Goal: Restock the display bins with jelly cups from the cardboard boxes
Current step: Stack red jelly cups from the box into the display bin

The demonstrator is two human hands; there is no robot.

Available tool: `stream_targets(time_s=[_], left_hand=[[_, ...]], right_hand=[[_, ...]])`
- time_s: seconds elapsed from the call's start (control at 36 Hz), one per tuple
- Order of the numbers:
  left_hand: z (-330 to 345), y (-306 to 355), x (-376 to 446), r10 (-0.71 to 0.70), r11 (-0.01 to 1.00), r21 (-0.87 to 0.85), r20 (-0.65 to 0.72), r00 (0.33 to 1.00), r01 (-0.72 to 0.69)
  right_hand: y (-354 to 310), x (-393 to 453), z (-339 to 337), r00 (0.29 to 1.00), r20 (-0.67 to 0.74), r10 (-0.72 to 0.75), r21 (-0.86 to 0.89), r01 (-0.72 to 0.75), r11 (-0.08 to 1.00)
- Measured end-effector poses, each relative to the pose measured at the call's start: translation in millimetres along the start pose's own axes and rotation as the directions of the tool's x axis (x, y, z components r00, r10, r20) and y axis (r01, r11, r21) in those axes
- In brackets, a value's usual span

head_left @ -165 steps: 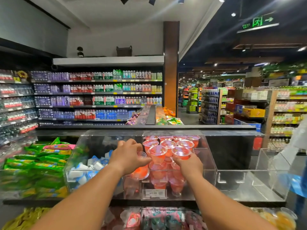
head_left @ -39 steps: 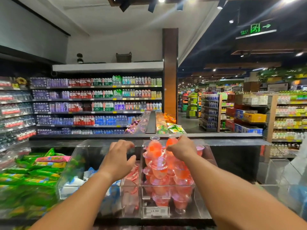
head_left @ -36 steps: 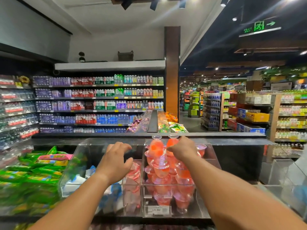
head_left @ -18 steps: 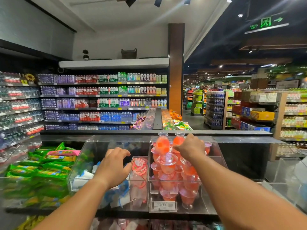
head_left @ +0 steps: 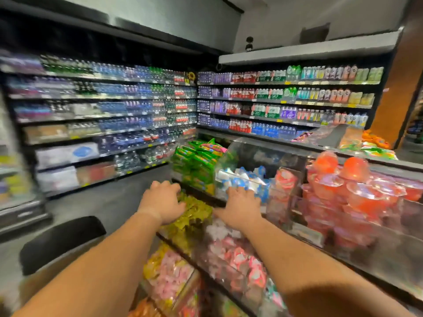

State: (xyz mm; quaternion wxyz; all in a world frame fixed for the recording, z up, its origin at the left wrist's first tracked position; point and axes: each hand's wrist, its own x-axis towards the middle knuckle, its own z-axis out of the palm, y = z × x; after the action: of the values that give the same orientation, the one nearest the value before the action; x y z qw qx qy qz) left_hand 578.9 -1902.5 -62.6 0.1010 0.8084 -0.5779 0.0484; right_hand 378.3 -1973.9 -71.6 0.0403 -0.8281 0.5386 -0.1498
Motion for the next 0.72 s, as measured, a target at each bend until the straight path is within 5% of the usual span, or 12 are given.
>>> stream_targets(time_s=[0.14,0.33,0.5,0.72], left_hand=[[16.9,-86.0,-108.0,-0.286,0.958,0.051,0.117,0.951,0.282],[52.5,-169.7,-245.3,-0.587,0.803,0.041,0.229,0.777,0.595],[52.4,-227.6,-296.5,-0.665,0.737,0.069,0.259,0.701,0.673],[64.9,-297.9,-286.4,-0.674,0.728,0.092,0.275,0.686,0.679]], right_hand=[[-91.1,-56.6,67.4,0.954,0.258,-0.15,0.088,0.131,0.987],[-194.2,-140.5,125.5,0.824,0.424,-0.375,0.146,0.346,0.927],[-261.4,-170.5,154.8,0.751,0.509,-0.421,0.183,0.384,0.905],[-312.8,-154.8,194.6,0.749,0.537,-0.389,0.18,0.349,0.92]])
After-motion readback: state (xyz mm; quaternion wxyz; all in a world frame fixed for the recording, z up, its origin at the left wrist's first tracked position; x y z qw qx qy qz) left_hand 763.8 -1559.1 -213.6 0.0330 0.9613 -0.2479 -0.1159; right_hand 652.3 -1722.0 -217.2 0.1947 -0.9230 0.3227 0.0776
